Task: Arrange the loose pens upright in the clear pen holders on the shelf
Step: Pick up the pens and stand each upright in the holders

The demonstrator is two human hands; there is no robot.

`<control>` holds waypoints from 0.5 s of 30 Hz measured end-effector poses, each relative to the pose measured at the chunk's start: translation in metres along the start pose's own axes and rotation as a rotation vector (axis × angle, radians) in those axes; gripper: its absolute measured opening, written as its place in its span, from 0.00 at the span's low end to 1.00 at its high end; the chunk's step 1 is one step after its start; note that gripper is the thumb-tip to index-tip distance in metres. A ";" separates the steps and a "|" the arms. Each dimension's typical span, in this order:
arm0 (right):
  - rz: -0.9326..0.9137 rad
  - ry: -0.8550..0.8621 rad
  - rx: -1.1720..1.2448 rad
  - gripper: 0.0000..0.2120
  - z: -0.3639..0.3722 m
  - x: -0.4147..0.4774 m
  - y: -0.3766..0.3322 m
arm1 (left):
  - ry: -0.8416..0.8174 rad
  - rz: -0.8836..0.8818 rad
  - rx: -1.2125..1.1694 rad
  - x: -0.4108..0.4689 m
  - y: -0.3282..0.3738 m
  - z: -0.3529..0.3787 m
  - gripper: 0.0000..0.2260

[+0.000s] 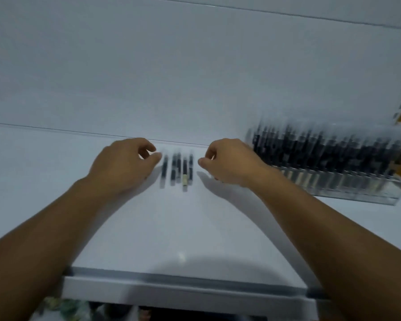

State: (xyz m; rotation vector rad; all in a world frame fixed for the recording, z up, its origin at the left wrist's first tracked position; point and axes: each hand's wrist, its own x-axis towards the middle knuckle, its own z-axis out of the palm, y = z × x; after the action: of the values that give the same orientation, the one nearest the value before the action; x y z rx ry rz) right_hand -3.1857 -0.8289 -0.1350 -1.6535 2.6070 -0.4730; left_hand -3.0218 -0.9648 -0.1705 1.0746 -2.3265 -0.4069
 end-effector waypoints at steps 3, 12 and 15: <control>0.024 -0.010 -0.037 0.17 0.016 0.021 -0.004 | -0.078 -0.055 -0.009 0.004 -0.007 0.005 0.16; 0.046 -0.034 -0.009 0.19 0.037 0.037 -0.016 | -0.254 -0.143 0.121 0.021 0.007 0.004 0.16; 0.055 -0.044 0.038 0.20 0.038 0.036 -0.015 | -0.369 -0.165 0.138 0.036 0.018 -0.002 0.15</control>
State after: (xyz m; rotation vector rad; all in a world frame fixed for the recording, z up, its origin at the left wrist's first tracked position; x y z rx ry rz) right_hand -3.1814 -0.8761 -0.1625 -1.5587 2.5873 -0.4753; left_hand -3.0509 -0.9813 -0.1475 1.3614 -2.6263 -0.5532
